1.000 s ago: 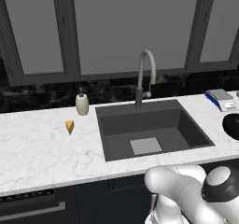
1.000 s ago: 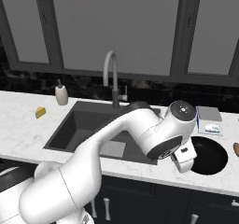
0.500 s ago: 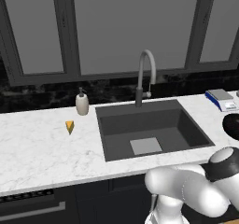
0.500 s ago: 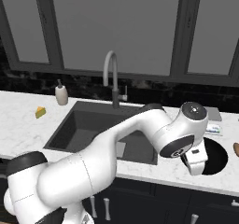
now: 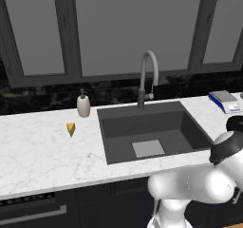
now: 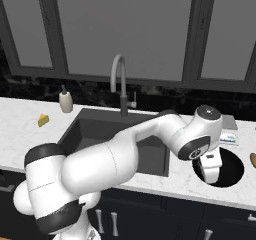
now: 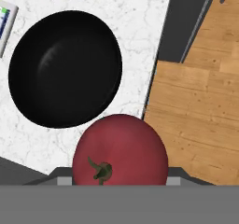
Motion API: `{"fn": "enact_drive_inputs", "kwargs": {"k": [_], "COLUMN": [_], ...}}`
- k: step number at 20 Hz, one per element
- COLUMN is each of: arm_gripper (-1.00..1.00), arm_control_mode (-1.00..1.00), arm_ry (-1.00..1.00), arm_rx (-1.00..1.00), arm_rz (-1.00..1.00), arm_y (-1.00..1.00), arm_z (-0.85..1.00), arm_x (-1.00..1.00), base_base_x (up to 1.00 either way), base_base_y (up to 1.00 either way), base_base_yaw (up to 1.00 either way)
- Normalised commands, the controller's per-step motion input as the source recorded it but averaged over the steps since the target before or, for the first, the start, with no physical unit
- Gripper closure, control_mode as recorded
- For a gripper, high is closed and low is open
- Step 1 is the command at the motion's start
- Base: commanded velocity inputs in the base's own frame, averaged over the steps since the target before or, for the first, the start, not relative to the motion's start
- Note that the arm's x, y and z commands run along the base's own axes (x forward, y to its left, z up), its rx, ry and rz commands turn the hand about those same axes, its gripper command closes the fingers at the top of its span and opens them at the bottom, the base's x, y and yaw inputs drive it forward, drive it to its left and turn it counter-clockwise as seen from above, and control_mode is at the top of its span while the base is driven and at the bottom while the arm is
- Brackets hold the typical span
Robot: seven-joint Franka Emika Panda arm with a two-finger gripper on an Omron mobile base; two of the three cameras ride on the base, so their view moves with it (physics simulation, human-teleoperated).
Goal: Pick the tomato from the sink and place it in the bowl. Then pick the bowl and place it in the microwave. Then close the microwave door and press the start button.
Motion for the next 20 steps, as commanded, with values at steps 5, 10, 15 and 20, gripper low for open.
{"fn": "enact_drive_inputs", "kwargs": {"k": [5,10,15,20], "arm_gripper": [1.0,1.0,1.0,1.0], "arm_control_mode": [-1.0,-1.0,-1.0,-1.0], "arm_ry": [0.07,0.04,0.05,0.01], "arm_rx": [0.0,0.0,0.02,0.03], "arm_rz": [-0.04,-0.02,0.0,0.0], "arm_y": [-0.15,-0.23,-0.15,-0.17], "arm_z": [-0.17,-0.19,-0.22,-0.12], "arm_x": [0.27,0.23,0.44,0.23], "base_base_x": [0.0,0.0,0.0,0.0], "base_base_y": [0.0,0.0,0.0,0.0], "base_base_yaw": [0.0,0.0,0.0,0.0]}}
